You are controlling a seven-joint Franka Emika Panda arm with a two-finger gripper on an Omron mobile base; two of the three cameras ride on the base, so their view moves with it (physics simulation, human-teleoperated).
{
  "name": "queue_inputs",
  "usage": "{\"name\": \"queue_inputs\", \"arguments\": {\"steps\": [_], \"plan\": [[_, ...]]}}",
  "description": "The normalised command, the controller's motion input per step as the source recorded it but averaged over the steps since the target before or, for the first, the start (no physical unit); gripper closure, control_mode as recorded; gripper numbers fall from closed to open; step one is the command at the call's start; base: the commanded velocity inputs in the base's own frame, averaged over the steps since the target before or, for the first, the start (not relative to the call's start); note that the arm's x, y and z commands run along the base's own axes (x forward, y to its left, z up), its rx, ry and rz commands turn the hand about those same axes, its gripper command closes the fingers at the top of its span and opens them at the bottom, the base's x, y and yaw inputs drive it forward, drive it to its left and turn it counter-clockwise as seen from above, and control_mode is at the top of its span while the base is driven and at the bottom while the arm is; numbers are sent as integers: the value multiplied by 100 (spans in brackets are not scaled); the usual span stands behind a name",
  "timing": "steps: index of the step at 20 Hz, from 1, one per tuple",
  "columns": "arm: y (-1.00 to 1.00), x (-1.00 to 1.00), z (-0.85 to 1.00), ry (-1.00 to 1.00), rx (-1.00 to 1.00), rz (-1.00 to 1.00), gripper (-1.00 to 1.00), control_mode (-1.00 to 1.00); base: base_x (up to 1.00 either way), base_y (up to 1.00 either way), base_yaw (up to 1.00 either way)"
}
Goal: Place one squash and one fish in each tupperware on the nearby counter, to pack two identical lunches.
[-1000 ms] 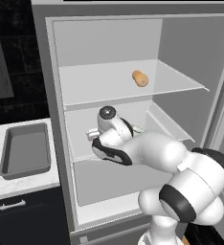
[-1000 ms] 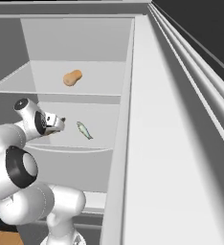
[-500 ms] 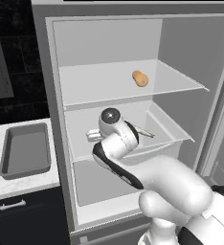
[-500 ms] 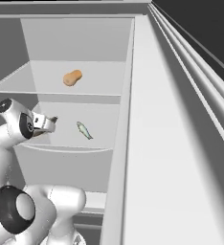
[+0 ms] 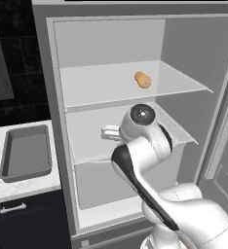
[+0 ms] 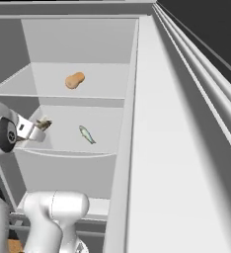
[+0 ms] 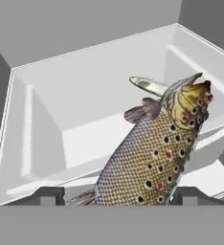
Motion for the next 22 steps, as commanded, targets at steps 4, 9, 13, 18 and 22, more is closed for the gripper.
{"name": "queue_inputs", "arguments": {"steps": [4, 9, 13, 18, 22], "plan": [[-49, -100, 46, 0, 18, -7, 100, -100, 0, 0, 0], [0, 0, 0, 0, 0, 0, 100, 100, -100, -28, -6], [0, 0, 0, 0, 0, 0, 100, 100, -100, 31, -1], [0, 0, 0, 0, 0, 0, 100, 100, -53, 100, 0], [0, 0, 0, 0, 0, 0, 100, 100, 6, 100, 2]]}}
